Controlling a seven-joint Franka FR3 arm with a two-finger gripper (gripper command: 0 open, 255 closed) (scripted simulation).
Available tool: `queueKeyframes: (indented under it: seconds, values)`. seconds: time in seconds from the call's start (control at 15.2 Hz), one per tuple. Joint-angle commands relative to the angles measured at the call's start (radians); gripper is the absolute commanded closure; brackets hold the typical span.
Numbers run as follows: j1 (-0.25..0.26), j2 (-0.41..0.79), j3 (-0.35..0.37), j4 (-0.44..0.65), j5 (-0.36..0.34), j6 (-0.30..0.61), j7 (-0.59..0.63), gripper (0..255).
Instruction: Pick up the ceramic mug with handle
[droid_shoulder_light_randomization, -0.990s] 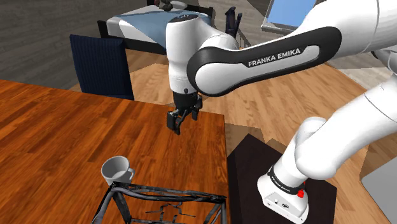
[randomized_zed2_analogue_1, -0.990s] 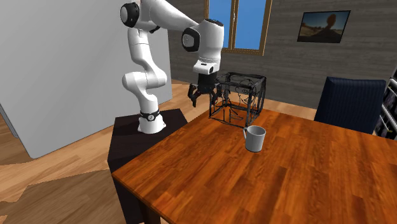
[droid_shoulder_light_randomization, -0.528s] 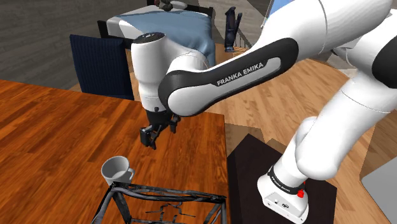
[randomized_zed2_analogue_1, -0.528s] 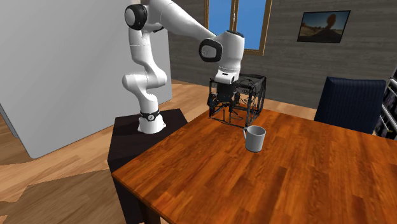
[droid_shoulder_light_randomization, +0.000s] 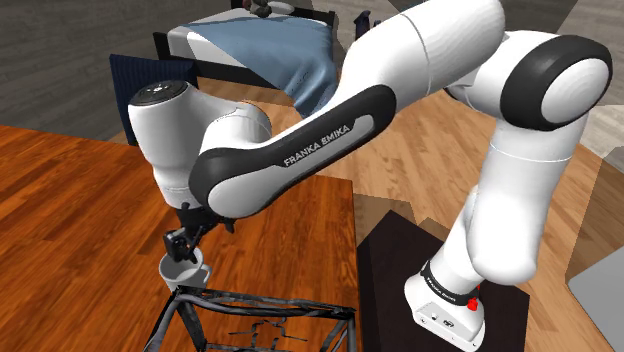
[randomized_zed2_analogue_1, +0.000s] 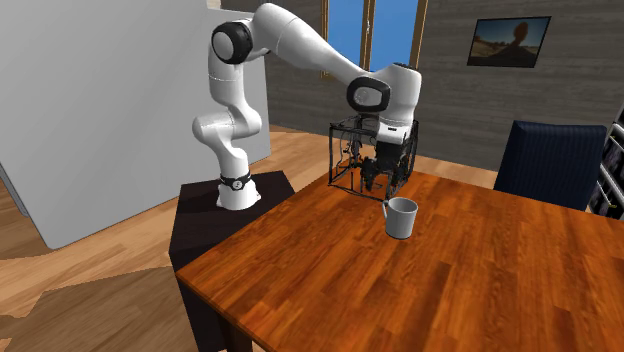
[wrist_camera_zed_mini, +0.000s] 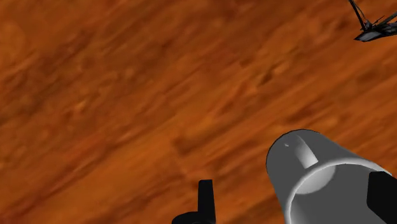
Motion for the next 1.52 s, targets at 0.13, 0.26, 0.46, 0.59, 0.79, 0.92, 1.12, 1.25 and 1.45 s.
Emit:
queueKeyframes:
  seconds: [0.13, 0.26, 0.46, 0.59, 0.79, 0.92, 1.12, 1.25, 1.45]
  values:
    - [0.079, 0.159, -0.013, 0.159, -0.086, -0.015, 0.074, 0]
    - [0.123, 0.238, -0.024, 0.250, -0.122, -0.032, 0.101, 0]
    - [0.173, 0.321, -0.039, 0.355, -0.154, -0.055, 0.121, 0]
    - [0.174, 0.332, -0.043, 0.344, -0.160, -0.035, 0.125, 0]
    - [0.177, 0.350, -0.049, 0.331, -0.170, -0.005, 0.132, 0]
    - [0.180, 0.366, -0.055, 0.322, -0.179, 0.019, 0.139, 0]
    - [0.180, 0.365, -0.055, 0.320, -0.179, 0.020, 0.139, 255]
    - [0.179, 0.364, -0.055, 0.318, -0.179, 0.021, 0.139, 255]
    - [0.179, 0.364, -0.055, 0.318, -0.179, 0.021, 0.139, 255]
